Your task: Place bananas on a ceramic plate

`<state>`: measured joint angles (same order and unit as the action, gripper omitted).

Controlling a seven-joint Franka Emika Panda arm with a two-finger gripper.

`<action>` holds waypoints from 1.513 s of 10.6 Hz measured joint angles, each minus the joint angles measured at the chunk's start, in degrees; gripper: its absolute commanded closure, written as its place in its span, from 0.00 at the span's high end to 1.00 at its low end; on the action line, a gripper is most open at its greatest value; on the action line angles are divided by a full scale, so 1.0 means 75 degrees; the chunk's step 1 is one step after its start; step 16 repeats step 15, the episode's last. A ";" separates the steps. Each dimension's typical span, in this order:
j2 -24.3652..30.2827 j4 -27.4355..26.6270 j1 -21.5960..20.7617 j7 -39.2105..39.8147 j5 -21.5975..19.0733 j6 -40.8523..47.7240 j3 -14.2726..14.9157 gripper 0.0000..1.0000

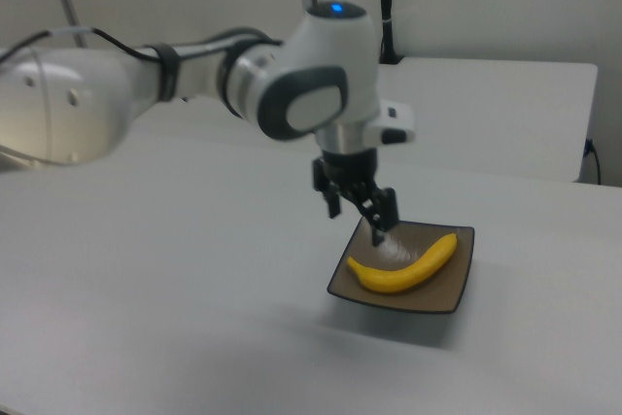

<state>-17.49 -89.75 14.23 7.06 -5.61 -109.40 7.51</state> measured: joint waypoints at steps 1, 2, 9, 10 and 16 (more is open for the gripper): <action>0.0383 0.0002 -0.0151 0.0143 0.0107 0.0721 -0.0004 1.00; 0.0728 -0.0001 -0.0327 0.0217 0.0143 0.1213 -0.0005 1.00; 0.1882 -0.0368 -0.2033 -0.1311 0.0754 0.1704 -0.1029 1.00; 0.1882 -0.0416 -0.2221 -0.1383 0.0781 0.1687 -0.1115 1.00; 0.1881 -0.0604 -0.2514 -0.1415 0.0784 0.1142 -0.1116 1.00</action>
